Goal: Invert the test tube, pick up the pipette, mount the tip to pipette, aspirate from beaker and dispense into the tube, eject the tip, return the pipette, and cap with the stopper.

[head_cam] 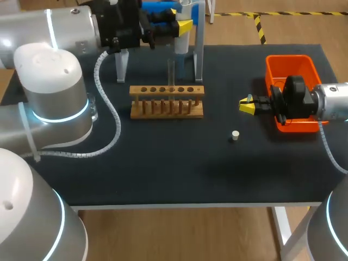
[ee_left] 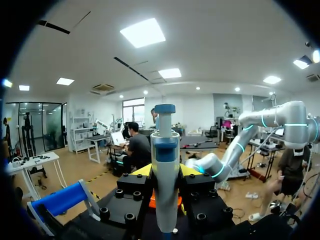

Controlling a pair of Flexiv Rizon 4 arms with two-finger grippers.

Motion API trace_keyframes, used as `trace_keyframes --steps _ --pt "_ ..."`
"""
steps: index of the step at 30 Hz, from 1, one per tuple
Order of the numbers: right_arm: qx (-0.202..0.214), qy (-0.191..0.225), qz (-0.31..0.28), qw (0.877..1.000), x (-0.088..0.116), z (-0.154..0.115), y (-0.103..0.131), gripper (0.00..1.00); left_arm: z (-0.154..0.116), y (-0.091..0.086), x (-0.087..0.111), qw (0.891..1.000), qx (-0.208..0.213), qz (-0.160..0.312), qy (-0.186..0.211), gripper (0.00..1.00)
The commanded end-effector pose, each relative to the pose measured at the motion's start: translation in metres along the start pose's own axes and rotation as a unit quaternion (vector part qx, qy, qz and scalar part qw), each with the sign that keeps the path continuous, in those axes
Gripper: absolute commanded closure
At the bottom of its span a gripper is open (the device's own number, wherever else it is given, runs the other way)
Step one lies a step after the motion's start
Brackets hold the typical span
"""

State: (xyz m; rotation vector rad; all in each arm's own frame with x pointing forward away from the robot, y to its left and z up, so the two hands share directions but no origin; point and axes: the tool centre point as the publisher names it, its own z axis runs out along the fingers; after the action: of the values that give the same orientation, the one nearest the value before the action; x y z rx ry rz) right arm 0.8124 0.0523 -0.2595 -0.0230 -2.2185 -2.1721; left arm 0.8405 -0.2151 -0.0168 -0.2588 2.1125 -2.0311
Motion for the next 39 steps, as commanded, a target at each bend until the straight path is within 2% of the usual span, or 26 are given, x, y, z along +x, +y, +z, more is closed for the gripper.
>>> trace_keyframes --steps 1,17,39 --pt "0.001 -0.001 0.000 1.000 0.001 0.000 0.000 1.00 0.005 -0.004 -0.001 1.000 -0.001 0.007 0.004 1.00" --pt "0.001 -0.001 0.000 1.000 0.001 0.000 0.000 1.00 0.012 -0.009 -0.002 1.000 -0.003 0.013 0.012 1.00" --pt "0.001 -0.001 0.000 1.000 0.001 0.000 0.000 1.00 0.009 -0.018 0.000 1.000 -0.003 0.025 0.005 1.00"
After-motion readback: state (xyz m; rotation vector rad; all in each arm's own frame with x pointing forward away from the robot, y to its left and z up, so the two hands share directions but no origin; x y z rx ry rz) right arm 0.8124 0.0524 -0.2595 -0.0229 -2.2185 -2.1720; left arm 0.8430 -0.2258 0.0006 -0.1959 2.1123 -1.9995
